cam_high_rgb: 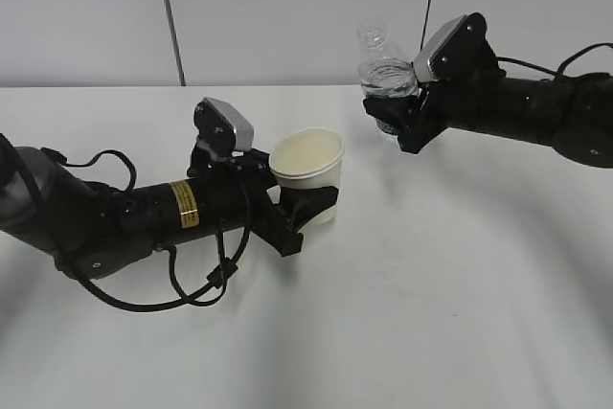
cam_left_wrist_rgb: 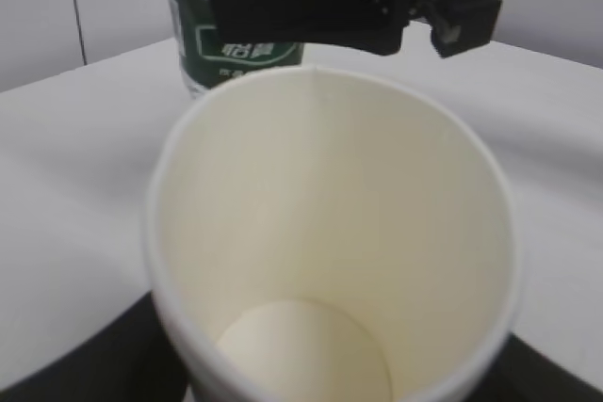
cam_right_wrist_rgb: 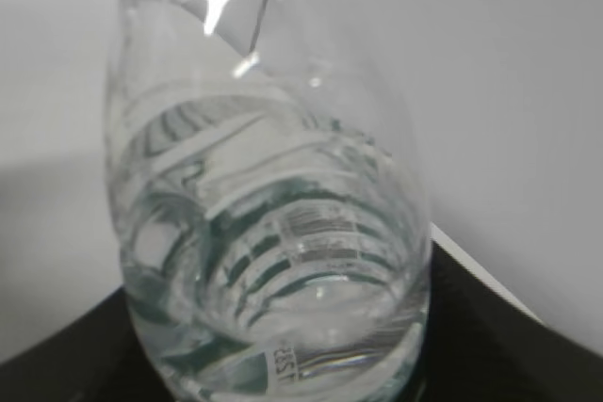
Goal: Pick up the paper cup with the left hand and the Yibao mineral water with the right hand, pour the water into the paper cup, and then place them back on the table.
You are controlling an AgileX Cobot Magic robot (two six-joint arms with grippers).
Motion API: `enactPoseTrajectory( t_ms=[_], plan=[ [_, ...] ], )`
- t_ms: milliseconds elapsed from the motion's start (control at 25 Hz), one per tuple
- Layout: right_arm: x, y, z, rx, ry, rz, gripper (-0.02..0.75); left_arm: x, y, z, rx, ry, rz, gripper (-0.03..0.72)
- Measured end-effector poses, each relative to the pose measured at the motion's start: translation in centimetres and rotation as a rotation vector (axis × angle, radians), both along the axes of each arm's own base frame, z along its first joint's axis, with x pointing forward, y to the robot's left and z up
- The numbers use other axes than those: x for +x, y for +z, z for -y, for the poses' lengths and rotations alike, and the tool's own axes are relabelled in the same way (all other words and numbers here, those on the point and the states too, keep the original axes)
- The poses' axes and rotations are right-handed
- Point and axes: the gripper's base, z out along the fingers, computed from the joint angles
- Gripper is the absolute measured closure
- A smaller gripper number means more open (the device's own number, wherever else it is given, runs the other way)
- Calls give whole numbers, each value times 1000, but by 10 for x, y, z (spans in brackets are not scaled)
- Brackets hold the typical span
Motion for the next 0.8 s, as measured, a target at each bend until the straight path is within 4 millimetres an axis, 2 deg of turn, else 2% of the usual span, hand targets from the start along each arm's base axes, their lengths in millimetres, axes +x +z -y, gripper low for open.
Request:
enactPoseTrajectory(
  t_ms=[240, 800],
  plan=[
    [6, 6, -1, -73, 32, 25, 263, 0, 3, 9, 4, -17, 14, 279],
    [14, 19, -6, -266, 162, 160, 269, 2, 4, 9, -8, 14, 6, 284]
  ],
)
